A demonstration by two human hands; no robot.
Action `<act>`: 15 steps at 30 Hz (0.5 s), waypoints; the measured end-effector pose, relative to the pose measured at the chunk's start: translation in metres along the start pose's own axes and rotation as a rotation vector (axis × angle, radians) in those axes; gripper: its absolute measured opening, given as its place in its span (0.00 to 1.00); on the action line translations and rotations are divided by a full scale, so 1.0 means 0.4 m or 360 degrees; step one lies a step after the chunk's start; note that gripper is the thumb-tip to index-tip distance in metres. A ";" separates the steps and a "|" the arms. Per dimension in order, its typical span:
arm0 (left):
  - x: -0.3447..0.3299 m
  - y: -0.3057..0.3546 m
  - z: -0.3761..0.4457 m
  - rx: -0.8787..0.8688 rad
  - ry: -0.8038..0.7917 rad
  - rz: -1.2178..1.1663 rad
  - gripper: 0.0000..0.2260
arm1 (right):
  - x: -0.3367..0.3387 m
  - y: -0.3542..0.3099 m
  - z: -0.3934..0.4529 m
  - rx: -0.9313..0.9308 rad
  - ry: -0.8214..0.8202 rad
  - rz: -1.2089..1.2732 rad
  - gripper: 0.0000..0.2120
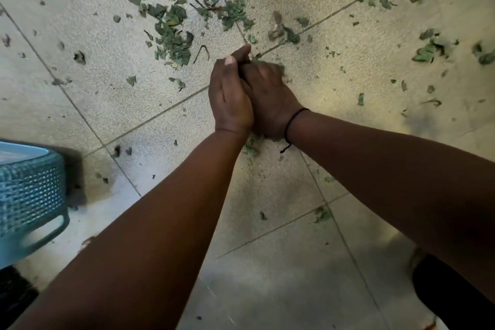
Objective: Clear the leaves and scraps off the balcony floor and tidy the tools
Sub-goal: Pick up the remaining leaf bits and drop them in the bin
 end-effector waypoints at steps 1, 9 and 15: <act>0.007 0.000 0.005 0.0052 0.0031 -0.0050 0.20 | -0.003 -0.005 0.008 0.0029 -0.0052 0.0013 0.21; 0.041 -0.012 -0.009 0.0646 -0.0077 -0.0332 0.14 | 0.043 -0.037 0.032 -0.0146 -0.0433 0.0568 0.20; 0.023 0.062 -0.282 0.1172 -0.0321 -0.1273 0.13 | 0.249 -0.170 -0.107 -0.0444 -0.0284 0.1071 0.19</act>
Point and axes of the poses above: each hand's wrist, its own z-axis towards the middle knuckle, its own x-axis out of the back of the hand, y = z × x, the point moved 10 cm from there along z, towards the middle knuckle
